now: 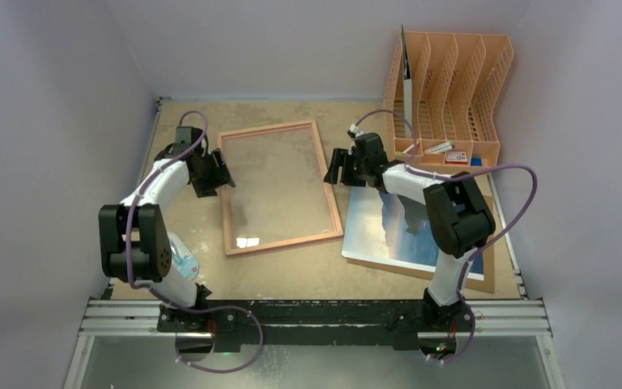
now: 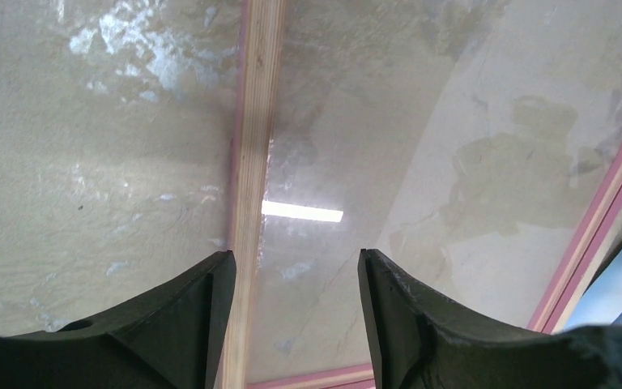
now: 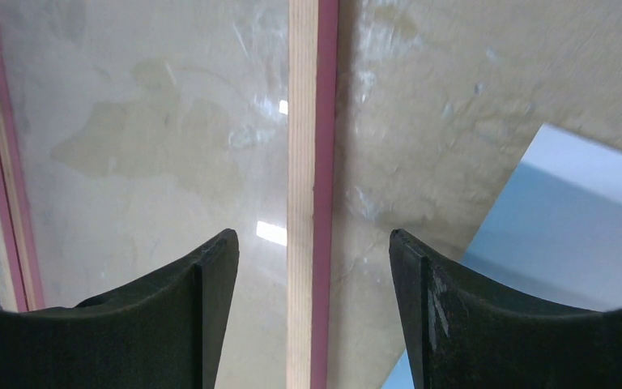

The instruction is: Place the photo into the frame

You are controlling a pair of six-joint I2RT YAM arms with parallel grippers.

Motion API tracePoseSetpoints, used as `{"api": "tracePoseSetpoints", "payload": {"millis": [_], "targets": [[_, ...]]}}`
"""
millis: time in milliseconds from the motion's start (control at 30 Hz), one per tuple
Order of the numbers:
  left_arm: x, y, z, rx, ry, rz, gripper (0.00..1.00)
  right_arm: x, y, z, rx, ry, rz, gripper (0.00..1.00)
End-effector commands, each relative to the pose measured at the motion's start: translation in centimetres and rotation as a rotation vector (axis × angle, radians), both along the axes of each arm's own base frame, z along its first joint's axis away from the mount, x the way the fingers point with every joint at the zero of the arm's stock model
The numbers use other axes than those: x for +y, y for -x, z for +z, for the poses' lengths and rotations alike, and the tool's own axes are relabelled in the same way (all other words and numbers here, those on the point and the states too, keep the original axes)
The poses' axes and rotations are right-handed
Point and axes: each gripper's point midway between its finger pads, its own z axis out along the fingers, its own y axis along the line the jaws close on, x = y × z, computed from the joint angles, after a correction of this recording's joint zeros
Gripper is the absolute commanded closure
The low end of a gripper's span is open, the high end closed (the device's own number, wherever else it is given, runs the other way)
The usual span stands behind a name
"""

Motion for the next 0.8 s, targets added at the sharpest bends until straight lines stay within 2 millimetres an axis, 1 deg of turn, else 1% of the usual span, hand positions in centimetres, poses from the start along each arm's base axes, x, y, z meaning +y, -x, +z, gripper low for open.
{"api": "tracePoseSetpoints", "payload": {"millis": [0,33,100,167,333,467,633,700,767], "targets": [[0.4,1.4,-0.4,-0.002,-0.008,0.035,0.4,1.0,2.2,0.8,-0.004,-0.034,0.067,0.29],[0.4,1.7,-1.1,0.007,-0.009,0.041,0.4,1.5,3.0,0.8,0.005,-0.047,0.095,0.29],[0.9,1.9,-2.0,0.026,-0.026,0.066,0.41,1.9,3.9,0.5,0.026,-0.057,0.111,0.29],[0.9,1.8,-2.7,0.036,-0.024,0.074,0.42,2.1,4.6,0.3,0.037,-0.063,0.117,0.29],[0.3,1.0,-3.6,0.035,0.01,0.074,0.42,2.4,5.7,-0.6,0.071,-0.074,0.13,0.29],[-0.5,0.0,-3.6,0.026,0.055,0.07,0.43,4.0,6.7,-0.3,0.092,-0.13,0.186,0.32],[-0.7,-2.0,-3.3,0.011,0.069,0.071,0.43,5.8,6.7,0.4,0.1,-0.193,0.216,0.35],[-0.3,-2.6,-3.2,0.01,0.05,0.082,0.44,6.5,6.5,0.7,0.102,-0.22,0.223,0.36],[0.5,-3.1,-3.2,0.006,0.014,0.106,0.44,7.5,6.4,0.9,0.103,-0.242,0.23,0.37]]}}
